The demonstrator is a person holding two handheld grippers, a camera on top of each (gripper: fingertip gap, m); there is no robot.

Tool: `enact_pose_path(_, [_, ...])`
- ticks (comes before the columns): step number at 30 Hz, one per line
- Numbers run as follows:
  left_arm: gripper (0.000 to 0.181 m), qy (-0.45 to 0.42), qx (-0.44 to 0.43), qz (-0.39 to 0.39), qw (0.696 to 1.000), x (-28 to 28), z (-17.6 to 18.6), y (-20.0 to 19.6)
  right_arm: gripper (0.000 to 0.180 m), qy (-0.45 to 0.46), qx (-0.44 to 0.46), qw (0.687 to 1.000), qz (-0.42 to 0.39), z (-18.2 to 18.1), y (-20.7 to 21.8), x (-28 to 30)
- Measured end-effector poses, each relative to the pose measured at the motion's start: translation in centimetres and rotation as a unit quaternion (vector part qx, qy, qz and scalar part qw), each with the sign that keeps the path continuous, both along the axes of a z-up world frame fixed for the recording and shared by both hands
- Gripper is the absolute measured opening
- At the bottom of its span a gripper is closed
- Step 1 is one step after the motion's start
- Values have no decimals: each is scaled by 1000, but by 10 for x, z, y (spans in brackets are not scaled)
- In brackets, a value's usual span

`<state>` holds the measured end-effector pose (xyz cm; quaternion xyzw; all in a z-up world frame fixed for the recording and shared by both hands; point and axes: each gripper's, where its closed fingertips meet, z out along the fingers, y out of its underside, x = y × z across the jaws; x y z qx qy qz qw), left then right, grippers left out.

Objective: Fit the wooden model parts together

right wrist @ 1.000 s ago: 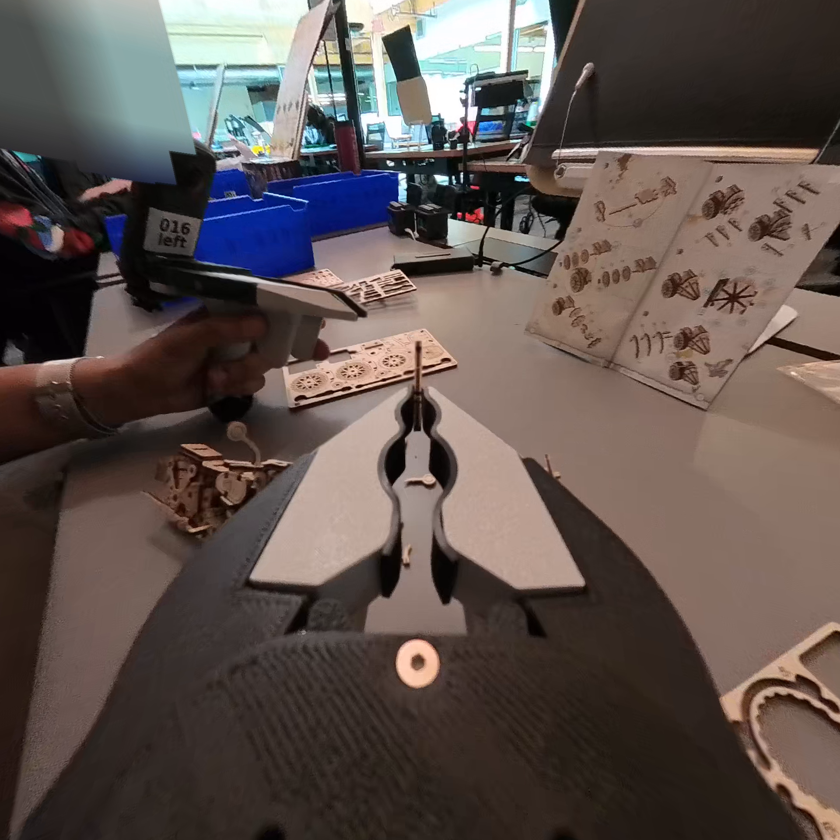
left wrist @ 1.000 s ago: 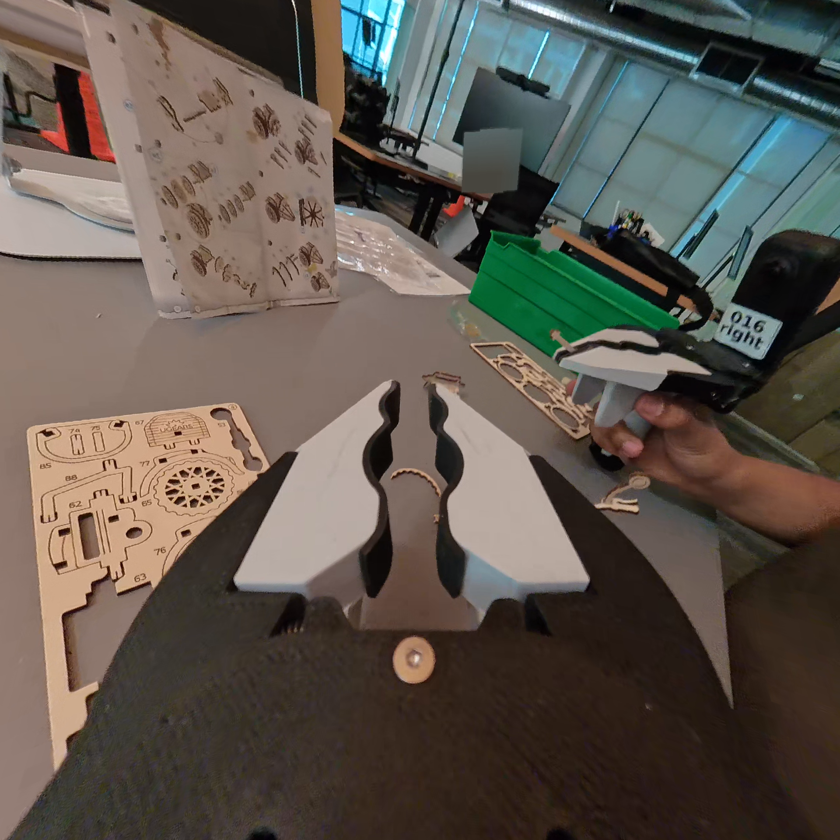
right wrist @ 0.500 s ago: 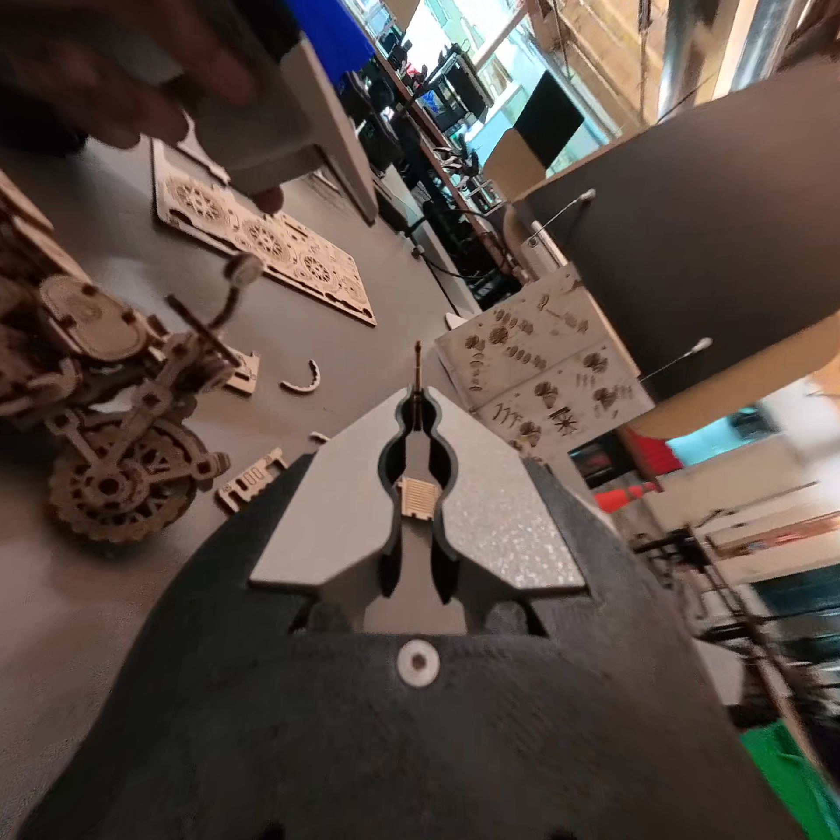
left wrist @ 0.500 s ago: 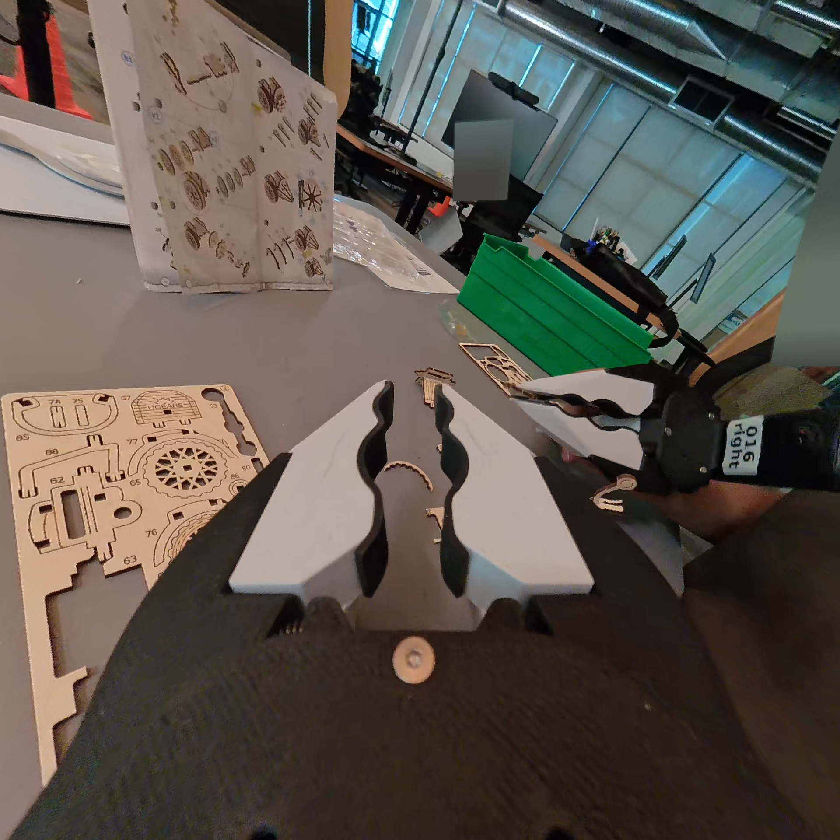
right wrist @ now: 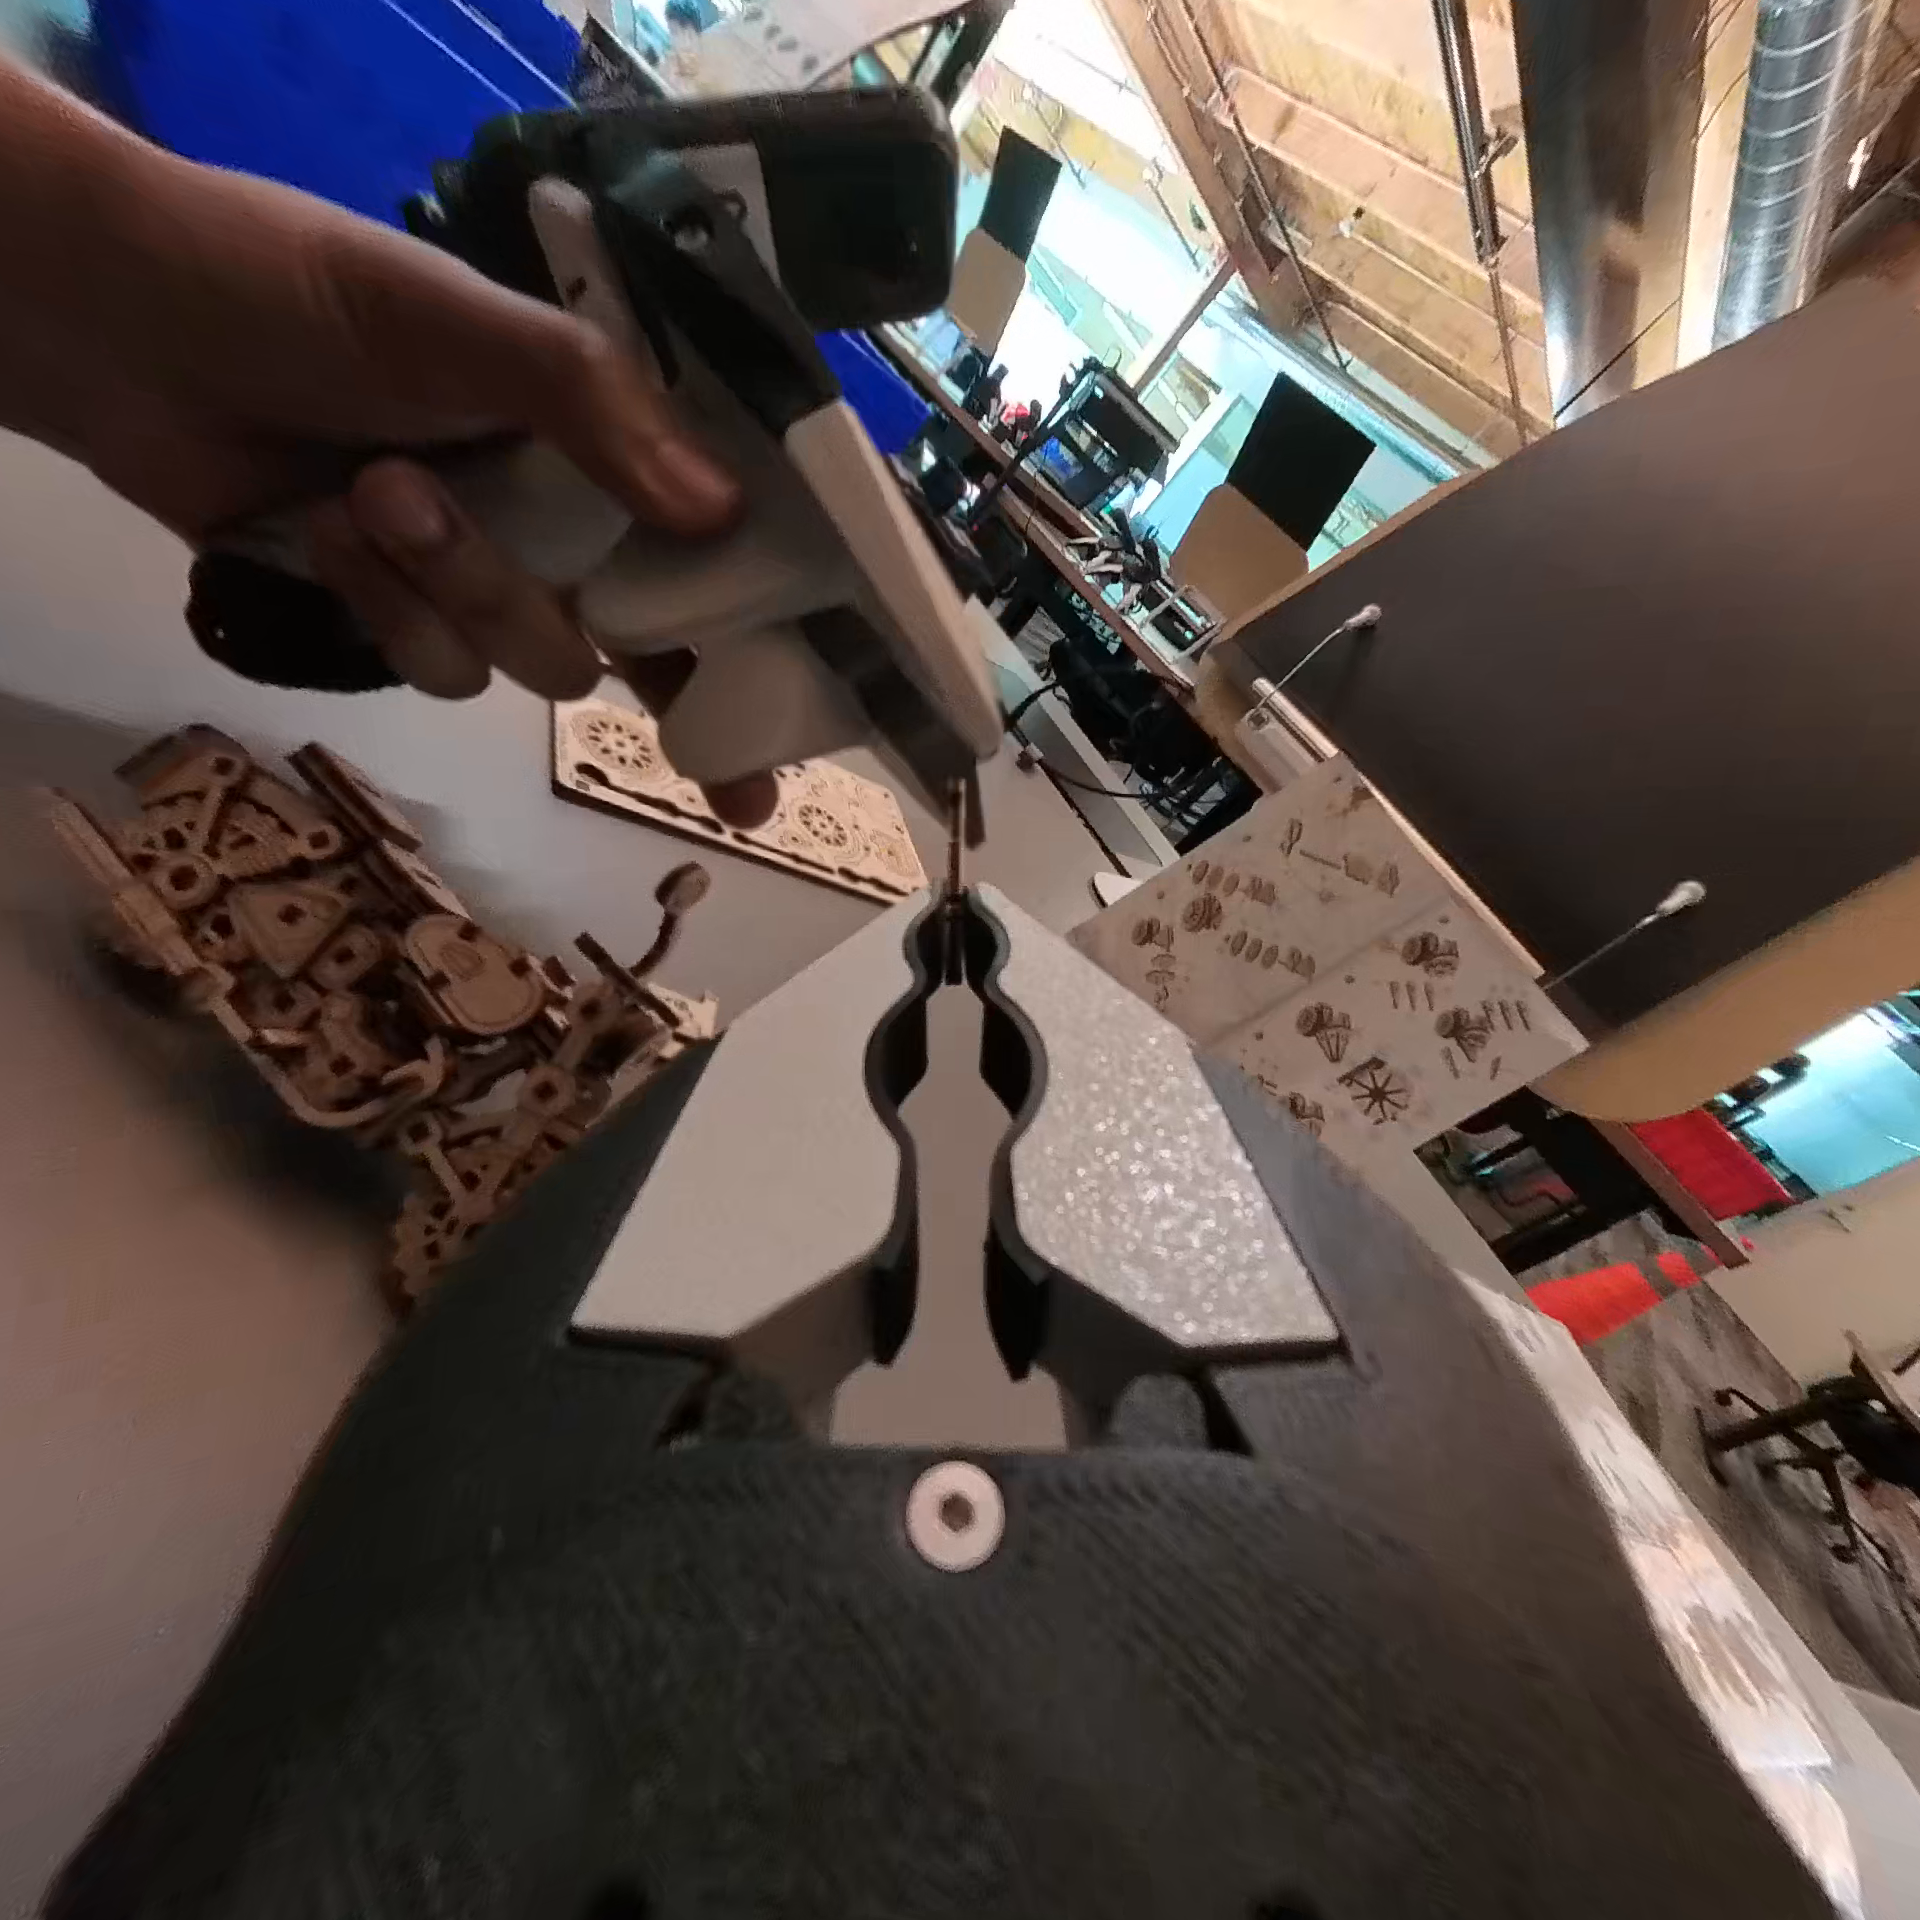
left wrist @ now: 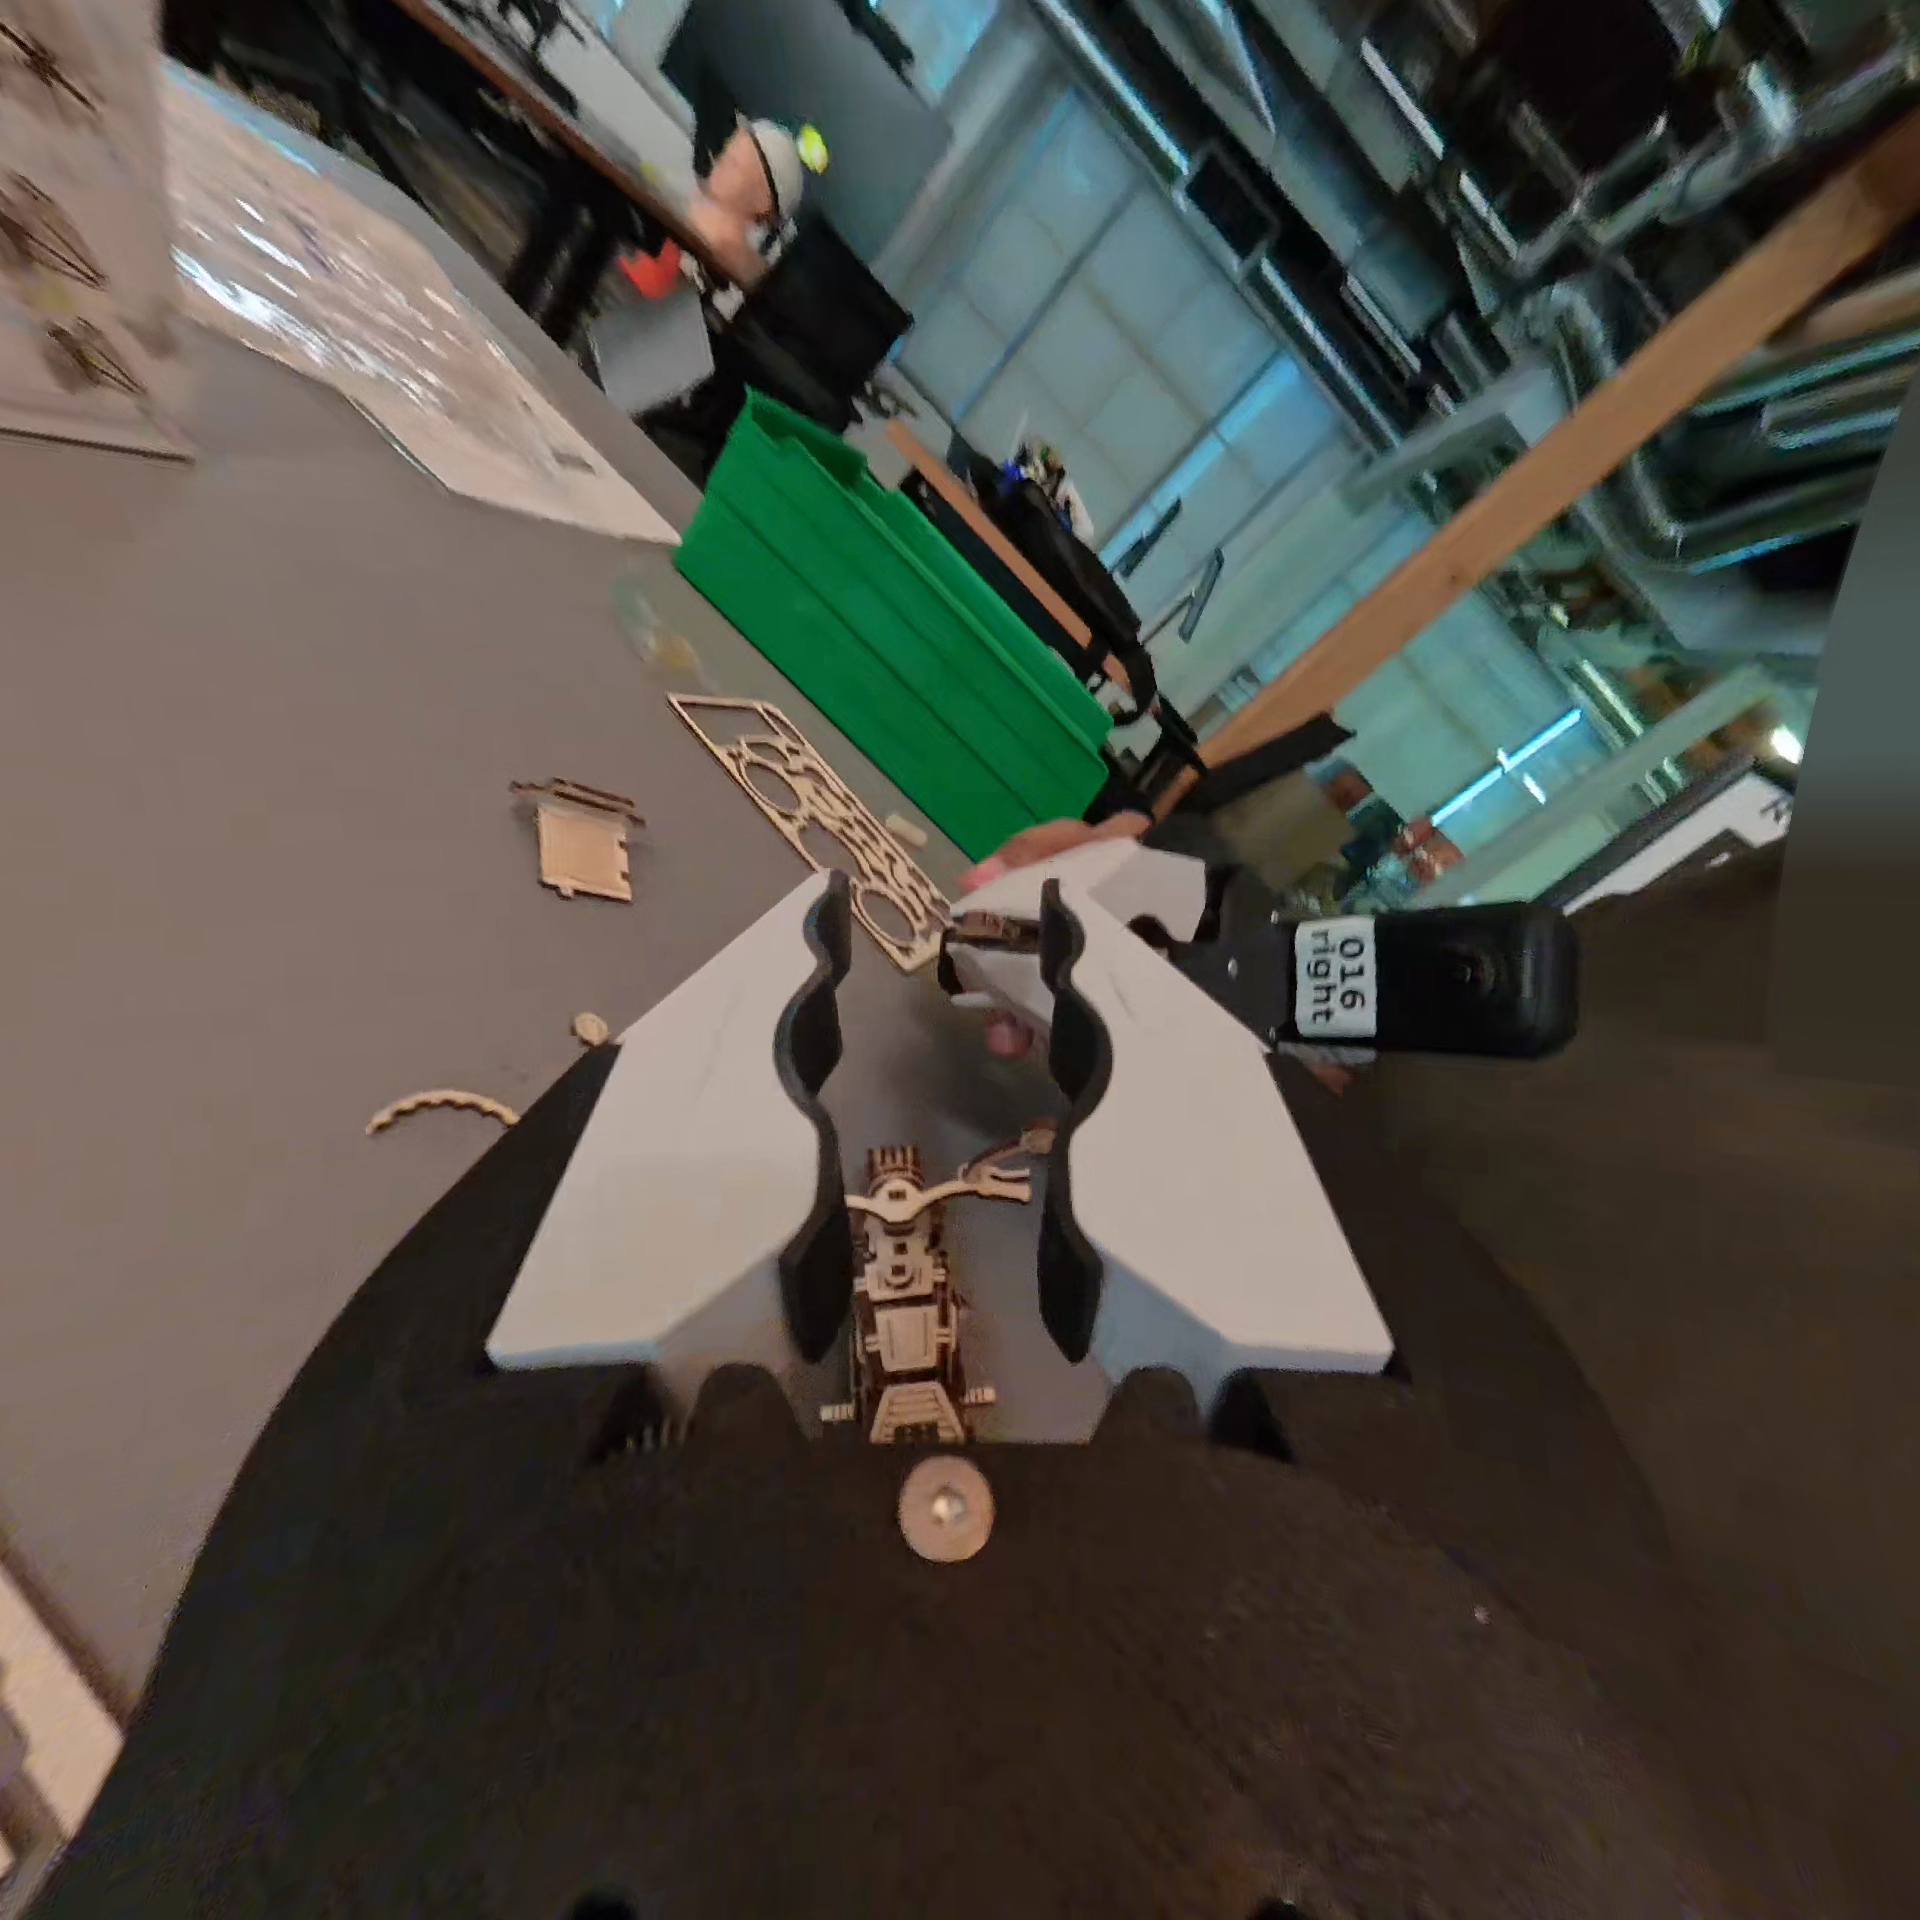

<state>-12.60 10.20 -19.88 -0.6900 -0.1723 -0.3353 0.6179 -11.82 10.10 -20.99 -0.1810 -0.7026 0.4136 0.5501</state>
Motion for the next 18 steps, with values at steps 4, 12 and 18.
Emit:
enact_pose_path(4, [14,-3,-1,-31,1000,15,1,1,2,-5,-16,1000,12,5,-3,7])
enact_pose_path(12, [3,10,28,-22,999,13,8,-7,33,-29,-76,997,13,7,0,6])
enact_pose_path(18, [4,50,88,16,995,-3,15,-22,49,-101,-276,953,71,20,12,7])
